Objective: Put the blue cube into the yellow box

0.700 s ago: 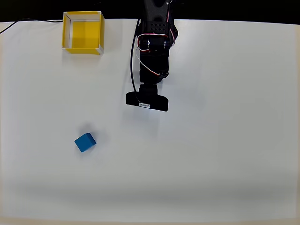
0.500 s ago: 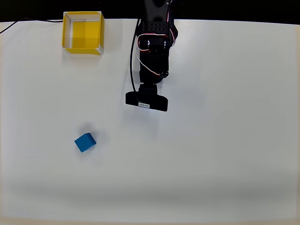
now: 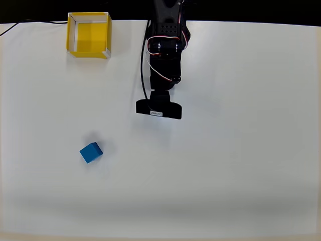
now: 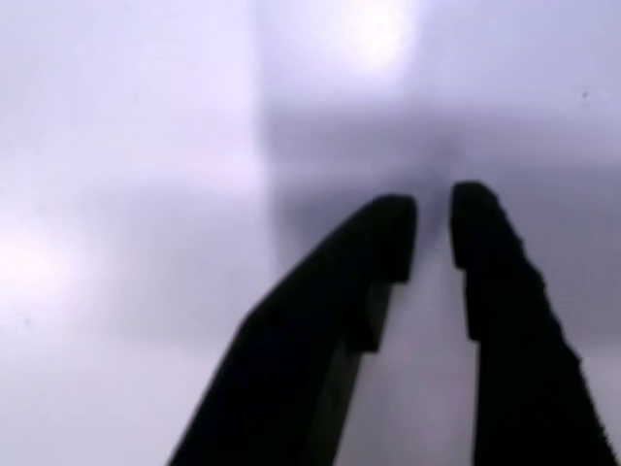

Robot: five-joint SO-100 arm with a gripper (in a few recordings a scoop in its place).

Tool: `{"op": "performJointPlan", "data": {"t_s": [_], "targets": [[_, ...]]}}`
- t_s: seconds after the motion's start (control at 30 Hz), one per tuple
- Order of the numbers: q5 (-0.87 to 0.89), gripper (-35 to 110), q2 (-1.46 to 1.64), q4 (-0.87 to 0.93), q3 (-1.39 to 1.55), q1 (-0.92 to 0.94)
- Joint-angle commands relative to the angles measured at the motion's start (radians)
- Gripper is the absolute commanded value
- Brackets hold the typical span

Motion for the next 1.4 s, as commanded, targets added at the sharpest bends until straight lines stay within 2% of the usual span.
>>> {"op": "performJointPlan", "data": {"t_s": [0.0,0.13,0.43,0.67,1.1,1.37], "targets": [[-0.021,4,-0.066,-0.195,0.005,0.058],[-0.006,12,-0.327,-0.532,-0.110,0.152],[0.120,41,-0.851,-0.856,-0.506,0.337],[0.091,47,-1.204,-1.181,-0.680,0.474],[0.051,51,-1.717,-1.414,-0.986,0.660],[0.081,53,-1.922,-1.436,-1.169,0.670]]}}
